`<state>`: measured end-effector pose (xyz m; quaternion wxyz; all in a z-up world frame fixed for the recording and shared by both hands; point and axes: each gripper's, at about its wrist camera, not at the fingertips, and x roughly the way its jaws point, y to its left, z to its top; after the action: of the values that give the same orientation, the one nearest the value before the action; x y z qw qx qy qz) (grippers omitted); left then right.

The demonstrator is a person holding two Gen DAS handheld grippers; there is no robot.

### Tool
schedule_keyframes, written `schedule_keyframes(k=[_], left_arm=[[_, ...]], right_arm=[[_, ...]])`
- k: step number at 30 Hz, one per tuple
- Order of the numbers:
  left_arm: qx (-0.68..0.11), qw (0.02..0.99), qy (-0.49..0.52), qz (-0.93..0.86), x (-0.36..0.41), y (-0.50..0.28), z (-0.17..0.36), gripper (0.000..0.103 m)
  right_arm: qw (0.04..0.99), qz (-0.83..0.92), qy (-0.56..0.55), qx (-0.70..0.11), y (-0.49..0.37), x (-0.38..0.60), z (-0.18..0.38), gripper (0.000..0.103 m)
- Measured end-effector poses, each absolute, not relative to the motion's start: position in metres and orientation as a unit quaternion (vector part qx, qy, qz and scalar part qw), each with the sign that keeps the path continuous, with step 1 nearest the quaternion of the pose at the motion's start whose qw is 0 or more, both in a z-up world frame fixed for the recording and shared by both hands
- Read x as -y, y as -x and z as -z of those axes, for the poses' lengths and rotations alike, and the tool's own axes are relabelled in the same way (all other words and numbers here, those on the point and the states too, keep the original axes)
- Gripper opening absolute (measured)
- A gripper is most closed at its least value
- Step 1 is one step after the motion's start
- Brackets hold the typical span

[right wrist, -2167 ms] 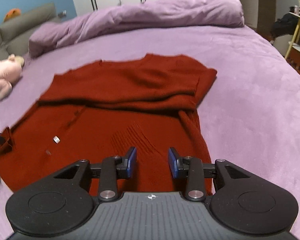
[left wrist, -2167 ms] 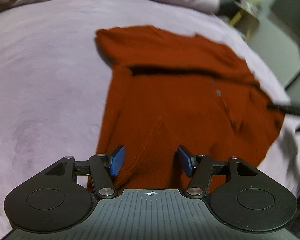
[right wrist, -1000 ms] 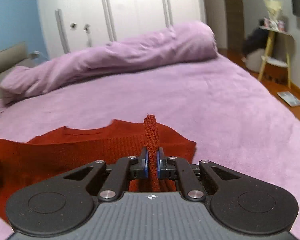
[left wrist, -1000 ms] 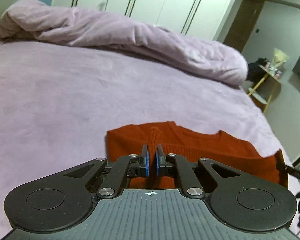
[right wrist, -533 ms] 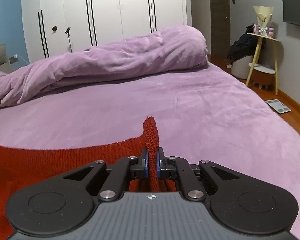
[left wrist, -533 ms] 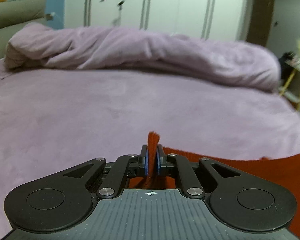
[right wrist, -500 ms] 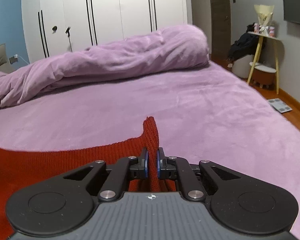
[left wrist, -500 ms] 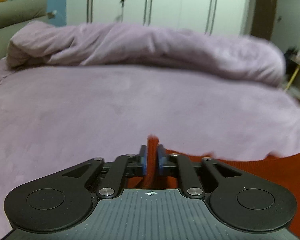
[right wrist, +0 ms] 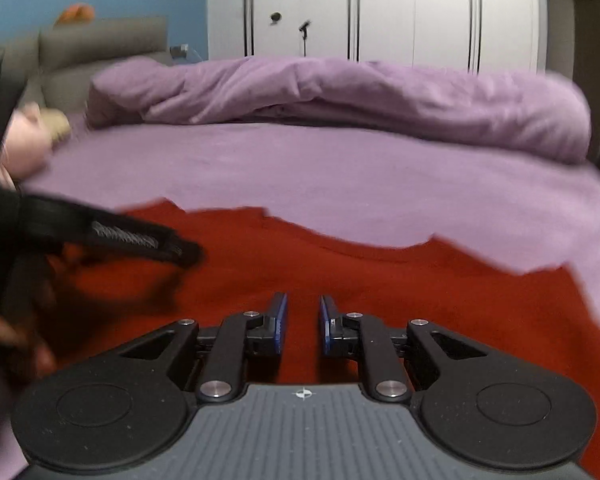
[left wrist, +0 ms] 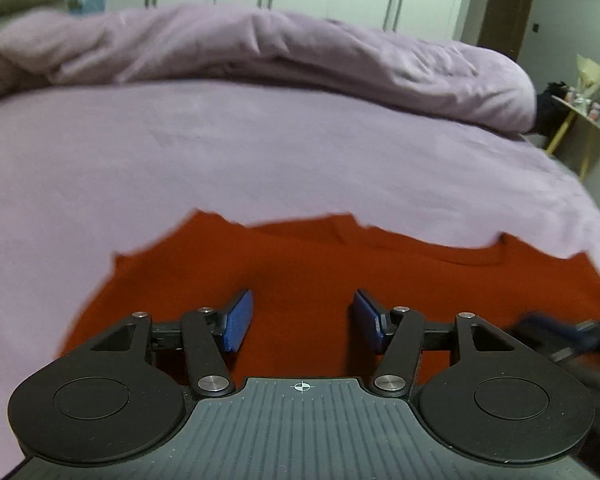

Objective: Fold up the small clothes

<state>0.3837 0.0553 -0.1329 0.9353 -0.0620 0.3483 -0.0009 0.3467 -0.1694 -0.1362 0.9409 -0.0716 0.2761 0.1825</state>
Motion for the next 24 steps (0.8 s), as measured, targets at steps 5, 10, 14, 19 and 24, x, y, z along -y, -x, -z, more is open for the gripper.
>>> schedule_keyframes(k=[5, 10, 14, 19, 24], left_arm=[[-0.334, 0.94, 0.067, -0.019, -0.081, -0.38, 0.136, 0.049], [-0.352, 0.934, 0.052, -0.042, -0.09, -0.375, 0.133, 0.061], [-0.373, 0.925, 0.047, -0.051, -0.092, -0.368, 0.125, 0.068], [-0.393, 0.916, 0.066, -0.043, -0.094, -0.348, 0.115, 0.075], [-0.397, 0.915, 0.053, -0.041, -0.101, -0.326, 0.117, 0.077]], right_arm=[[0.958, -0.048, 0.069, -0.275, -0.368, 0.259, 0.143, 0.013], [0.951, 0.068, 0.022, -0.301, -0.374, 0.333, 0.146, 0.025], [0.955, 0.06, 0.03, -0.288, -0.352, 0.33, 0.128, 0.024], [0.961, -0.025, 0.026, -0.276, -0.307, 0.295, 0.115, 0.023], [0.954, -0.022, 0.095, -0.283, -0.279, 0.291, 0.138, 0.024]])
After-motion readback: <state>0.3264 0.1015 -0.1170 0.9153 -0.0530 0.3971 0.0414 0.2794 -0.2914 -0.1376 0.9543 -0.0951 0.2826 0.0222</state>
